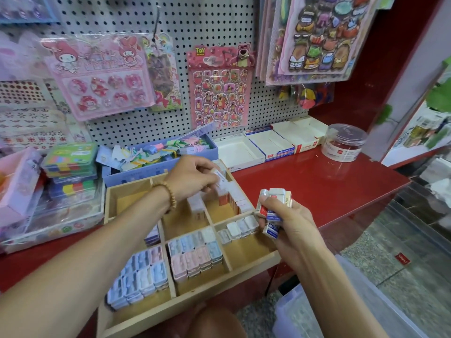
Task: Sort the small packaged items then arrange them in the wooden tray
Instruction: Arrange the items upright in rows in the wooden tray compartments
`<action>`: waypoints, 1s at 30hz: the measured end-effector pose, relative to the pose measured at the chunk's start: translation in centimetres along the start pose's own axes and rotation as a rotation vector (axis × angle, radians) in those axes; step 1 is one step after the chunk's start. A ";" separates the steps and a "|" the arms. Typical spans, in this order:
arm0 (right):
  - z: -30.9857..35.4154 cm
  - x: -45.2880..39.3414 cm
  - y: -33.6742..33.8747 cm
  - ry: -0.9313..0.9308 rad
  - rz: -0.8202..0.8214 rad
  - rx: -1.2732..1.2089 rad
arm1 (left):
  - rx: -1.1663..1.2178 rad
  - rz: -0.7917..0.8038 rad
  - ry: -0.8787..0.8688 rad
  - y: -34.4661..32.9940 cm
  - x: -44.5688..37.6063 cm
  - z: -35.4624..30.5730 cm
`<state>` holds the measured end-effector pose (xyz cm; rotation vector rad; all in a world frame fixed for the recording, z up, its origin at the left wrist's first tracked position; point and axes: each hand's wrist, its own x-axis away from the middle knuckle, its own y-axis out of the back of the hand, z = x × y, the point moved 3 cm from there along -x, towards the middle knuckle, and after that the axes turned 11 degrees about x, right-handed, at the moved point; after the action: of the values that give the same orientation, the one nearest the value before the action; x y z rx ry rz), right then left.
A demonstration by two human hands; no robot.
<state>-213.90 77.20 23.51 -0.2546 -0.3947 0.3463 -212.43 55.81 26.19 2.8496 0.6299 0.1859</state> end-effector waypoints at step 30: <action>-0.1 -1.8 1.9 0.049 0.046 0.063 | -0.140 0.198 -0.138 -5.3 -0.6 -0.6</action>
<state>-215.97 78.27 22.27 -0.2102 -0.3298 0.3965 -215.26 60.38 25.48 2.7562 0.2949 0.0605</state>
